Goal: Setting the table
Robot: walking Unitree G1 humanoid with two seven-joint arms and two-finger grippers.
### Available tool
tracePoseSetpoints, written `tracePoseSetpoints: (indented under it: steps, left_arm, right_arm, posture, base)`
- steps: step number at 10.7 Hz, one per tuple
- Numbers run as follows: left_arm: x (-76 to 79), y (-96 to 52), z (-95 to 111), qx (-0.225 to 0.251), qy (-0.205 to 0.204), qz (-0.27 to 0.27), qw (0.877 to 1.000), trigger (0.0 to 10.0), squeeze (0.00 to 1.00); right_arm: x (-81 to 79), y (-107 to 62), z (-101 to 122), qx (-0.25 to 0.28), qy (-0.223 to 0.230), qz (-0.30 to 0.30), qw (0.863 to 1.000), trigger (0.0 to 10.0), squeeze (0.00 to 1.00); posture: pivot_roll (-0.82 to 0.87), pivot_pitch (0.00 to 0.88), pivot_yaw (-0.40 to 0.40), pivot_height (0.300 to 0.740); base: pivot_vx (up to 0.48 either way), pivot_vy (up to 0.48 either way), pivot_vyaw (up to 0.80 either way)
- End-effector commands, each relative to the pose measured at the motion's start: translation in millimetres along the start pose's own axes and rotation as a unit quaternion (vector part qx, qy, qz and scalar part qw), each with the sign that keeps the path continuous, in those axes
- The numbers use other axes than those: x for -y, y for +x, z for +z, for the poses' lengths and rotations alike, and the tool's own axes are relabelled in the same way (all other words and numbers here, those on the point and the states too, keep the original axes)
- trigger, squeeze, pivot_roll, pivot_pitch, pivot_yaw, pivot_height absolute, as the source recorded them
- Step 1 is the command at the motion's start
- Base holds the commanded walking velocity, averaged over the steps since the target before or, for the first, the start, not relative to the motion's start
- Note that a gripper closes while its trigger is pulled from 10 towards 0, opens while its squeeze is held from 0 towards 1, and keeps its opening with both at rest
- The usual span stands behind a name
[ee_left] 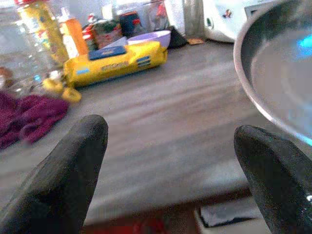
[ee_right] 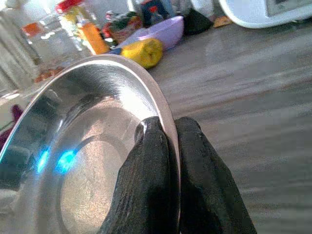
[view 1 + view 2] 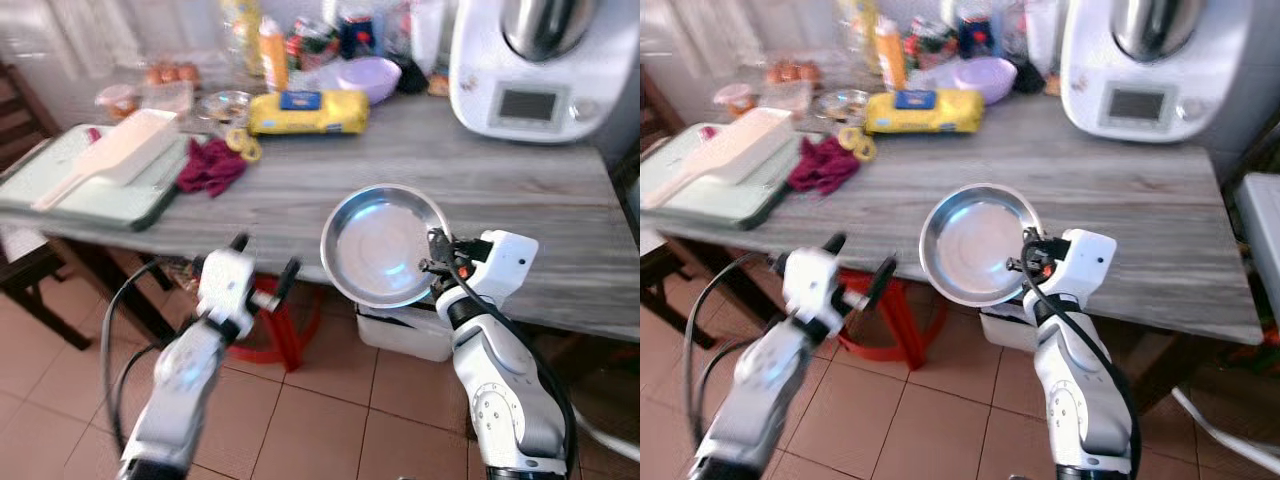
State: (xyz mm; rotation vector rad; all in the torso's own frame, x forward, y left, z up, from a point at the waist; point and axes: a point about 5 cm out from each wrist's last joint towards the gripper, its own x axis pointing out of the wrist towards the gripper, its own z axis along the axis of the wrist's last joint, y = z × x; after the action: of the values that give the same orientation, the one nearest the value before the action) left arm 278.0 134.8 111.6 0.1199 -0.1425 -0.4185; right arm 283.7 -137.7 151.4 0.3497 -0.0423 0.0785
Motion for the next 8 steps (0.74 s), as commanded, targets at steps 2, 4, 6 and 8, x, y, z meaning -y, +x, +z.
tracePoseSetpoints:
  steps: [2,4,6,8]
  left_arm:
    - [-2.7,-13.0,0,-0.010,0.004,-0.020,1.000,10.0,0.00]
    - [1.5,-21.0,0,-0.019,-0.007,-0.055,0.998,10.0,0.00]
    - [8.2,-23.0,7,-0.013,-0.020,-0.082,0.996,10.0,0.00]
    - [10.1,-25.4,7,-0.020,-0.024,-0.090,0.995,10.0,0.00]
  right_arm:
    - [1.0,0.3,3,0.009,-0.002,-0.013,1.000,10.0,0.00]
    - [8.0,2.0,5,0.009,0.006,-0.030,0.999,10.0,0.00]
    - [18.9,10.3,8,0.005,0.020,-0.059,0.998,10.0,0.00]
    - [23.0,21.0,7,-0.005,0.034,-0.071,0.997,10.0,0.00]
  posture:
    - [-0.06,0.093,0.099,0.740]
    - [-0.06,0.099,0.101,0.740]
    - [-0.05,0.116,0.108,0.740]
    - [-0.04,0.126,0.115,0.740]
  base:
    - [0.000,0.000,0.00]
    - [0.000,0.000,0.00]
    - [0.000,0.000,0.00]
    - [0.000,0.000,0.00]
